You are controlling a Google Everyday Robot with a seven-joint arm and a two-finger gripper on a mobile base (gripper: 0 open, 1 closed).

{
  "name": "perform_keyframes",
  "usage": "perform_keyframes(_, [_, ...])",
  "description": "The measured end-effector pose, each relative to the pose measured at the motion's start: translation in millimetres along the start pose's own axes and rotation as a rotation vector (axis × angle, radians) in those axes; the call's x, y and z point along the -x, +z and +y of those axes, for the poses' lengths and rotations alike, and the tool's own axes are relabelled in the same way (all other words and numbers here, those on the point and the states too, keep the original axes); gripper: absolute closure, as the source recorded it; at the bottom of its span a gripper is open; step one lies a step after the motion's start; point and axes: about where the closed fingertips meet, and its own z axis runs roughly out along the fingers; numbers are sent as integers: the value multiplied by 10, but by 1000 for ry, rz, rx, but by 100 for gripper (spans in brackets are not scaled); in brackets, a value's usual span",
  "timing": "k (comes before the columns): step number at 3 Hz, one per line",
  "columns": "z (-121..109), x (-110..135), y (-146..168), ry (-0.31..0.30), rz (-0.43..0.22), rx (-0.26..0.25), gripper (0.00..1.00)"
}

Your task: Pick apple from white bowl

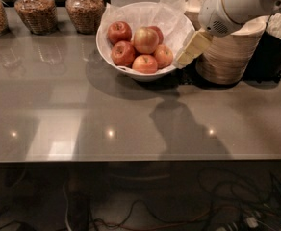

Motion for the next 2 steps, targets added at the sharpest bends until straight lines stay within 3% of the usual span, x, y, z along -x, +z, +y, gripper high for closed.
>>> perform_keyframes(2, [-113, 136, 279, 45, -117, -49, 0])
